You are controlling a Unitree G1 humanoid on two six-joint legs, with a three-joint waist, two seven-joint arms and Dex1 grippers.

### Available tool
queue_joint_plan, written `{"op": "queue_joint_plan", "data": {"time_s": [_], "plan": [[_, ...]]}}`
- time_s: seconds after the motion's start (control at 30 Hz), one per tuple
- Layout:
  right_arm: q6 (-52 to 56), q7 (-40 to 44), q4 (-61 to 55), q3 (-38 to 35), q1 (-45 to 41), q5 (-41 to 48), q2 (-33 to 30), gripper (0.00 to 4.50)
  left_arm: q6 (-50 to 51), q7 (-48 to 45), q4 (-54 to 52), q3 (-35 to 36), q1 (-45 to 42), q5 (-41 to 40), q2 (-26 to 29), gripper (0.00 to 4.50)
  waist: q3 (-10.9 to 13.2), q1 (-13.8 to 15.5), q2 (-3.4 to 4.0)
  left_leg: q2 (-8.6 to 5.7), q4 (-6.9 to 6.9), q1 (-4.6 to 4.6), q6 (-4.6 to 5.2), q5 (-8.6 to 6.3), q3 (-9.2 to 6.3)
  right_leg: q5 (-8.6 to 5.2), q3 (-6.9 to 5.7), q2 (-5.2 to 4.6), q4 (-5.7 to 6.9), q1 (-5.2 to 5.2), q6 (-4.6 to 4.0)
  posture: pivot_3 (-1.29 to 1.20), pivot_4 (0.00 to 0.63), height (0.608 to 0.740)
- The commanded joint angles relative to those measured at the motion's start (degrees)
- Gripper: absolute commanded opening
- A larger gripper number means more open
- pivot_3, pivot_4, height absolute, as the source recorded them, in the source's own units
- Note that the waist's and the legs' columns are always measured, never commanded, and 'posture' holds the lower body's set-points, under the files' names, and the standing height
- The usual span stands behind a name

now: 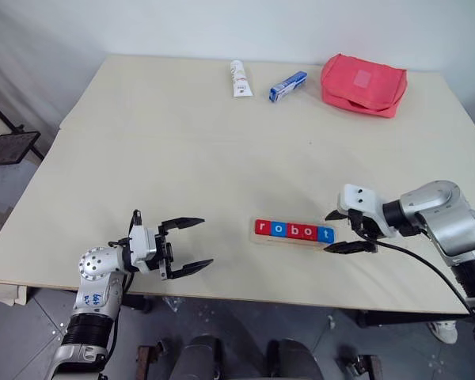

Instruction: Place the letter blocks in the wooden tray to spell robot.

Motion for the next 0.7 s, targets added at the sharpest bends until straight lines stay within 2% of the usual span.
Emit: {"op": "queue_joint_plan", "data": {"time_s": [0.03,0.17,0.37,0.5,0.67,0.7], "plan": [[0.69,-0.27,-2.49,-1.91,-0.75,0.93,-0.05,4.46,-0.87,0.02,-0.18,0.08,-0.41,-0.08,-0.15,4.50,0.00,-0.01,0.00,0.00,0.00,0.00,0.00,0.00,0.00,0.00,0.00,0.00,0.00,0.00,0.00,0.00,0.150,0.740],[2.72,-1.22,-5.33,-4.58,0.20,2.84,-0.87,4.46,-0.81,-0.08,-0.02,0.19,-0.52,-0.16,-0.04,4.50,0.00,-0.02,0.00,0.00,0.00,0.00,0.00,0.00,0.00,0.00,0.00,0.00,0.00,0.00,0.00,0.00,0.150,0.740],[5.88,-2.53,-11.49,-10.54,6.40,7.00,-2.64,4.46,-0.86,-0.74,1.20,0.13,-1.60,-0.22,0.02,4.50,0.00,0.44,0.00,0.00,0.00,-0.01,0.00,0.00,-0.02,0.00,-0.01,-0.01,0.00,0.01,0.00,0.00,0.150,0.740],[7.18,-2.98,-15.64,-13.32,12.11,9.42,-3.95,3.58,-1.21,-1.31,3.09,-0.42,-3.52,0.15,-0.56,4.50,0.01,0.66,-0.02,-0.02,-0.01,-0.01,0.01,0.00,-0.05,0.01,-0.05,-0.01,0.02,0.02,0.01,0.00,0.150,0.740],[7.66,-4.20,-17.15,-13.86,15.29,10.17,-4.04,1.79,-1.30,-1.74,3.75,-0.56,-4.21,0.17,-0.85,4.50,0.01,0.38,-0.02,0.02,0.00,0.03,0.00,0.00,0.05,0.01,-0.08,0.00,0.01,0.03,0.02,0.00,0.150,0.740],[7.54,-4.42,-16.96,-13.70,15.46,10.08,-4.05,1.29,-1.28,-1.81,3.69,-0.56,-4.12,0.12,-0.80,4.50,0.01,0.32,-0.01,0.03,0.00,0.03,0.00,0.00,0.05,0.01,-0.08,0.01,0.01,0.02,0.02,0.00,0.150,0.740]]}}
